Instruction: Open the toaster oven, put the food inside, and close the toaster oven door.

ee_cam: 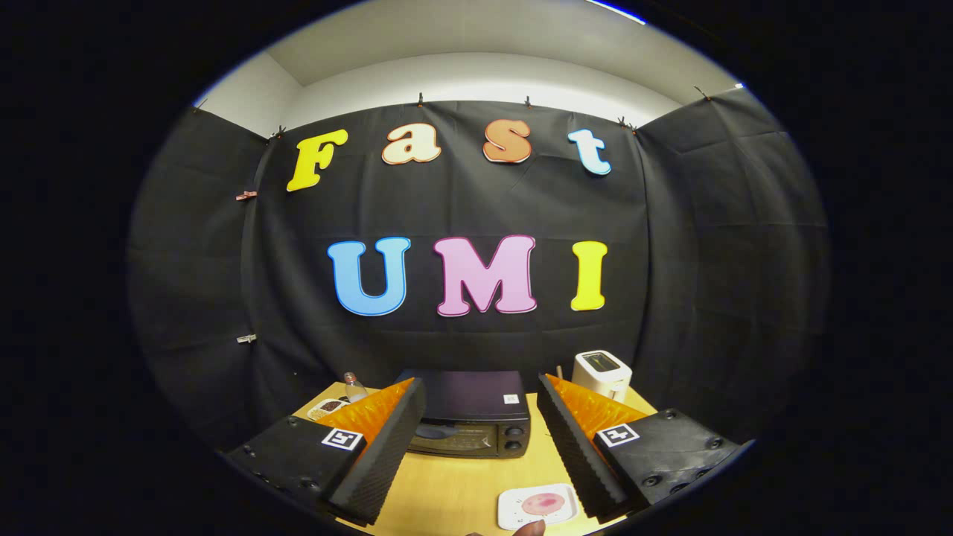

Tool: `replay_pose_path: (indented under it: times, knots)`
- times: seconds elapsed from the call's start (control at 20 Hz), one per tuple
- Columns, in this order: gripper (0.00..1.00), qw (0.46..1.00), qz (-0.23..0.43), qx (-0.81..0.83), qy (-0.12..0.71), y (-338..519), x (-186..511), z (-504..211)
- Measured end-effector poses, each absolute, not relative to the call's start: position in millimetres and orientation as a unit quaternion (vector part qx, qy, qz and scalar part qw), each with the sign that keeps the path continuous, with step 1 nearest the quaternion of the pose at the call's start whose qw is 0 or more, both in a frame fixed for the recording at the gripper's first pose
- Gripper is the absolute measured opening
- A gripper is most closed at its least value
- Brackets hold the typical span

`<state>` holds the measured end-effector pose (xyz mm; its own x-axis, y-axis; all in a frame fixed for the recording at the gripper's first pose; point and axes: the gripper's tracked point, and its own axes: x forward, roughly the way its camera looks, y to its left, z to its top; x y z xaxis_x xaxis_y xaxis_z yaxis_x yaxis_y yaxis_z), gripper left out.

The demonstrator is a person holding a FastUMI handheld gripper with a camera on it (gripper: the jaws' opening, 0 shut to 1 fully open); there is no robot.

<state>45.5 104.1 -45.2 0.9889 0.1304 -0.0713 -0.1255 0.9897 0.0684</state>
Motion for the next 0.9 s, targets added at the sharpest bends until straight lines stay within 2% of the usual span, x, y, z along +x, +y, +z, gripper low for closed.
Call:
replay_pose_path:
  times: [0.25, 0.6, 0.9]
  knots:
    - [0.98, 0.993, 0.083, 0.039, 0.073, 149, 87, -86]
    - [0.98, 0.981, 0.079, 0.03, 0.174, 193, 147, -198]
    - [0.99, 0.971, 0.085, 0.007, 0.222, 220, 184, -267]
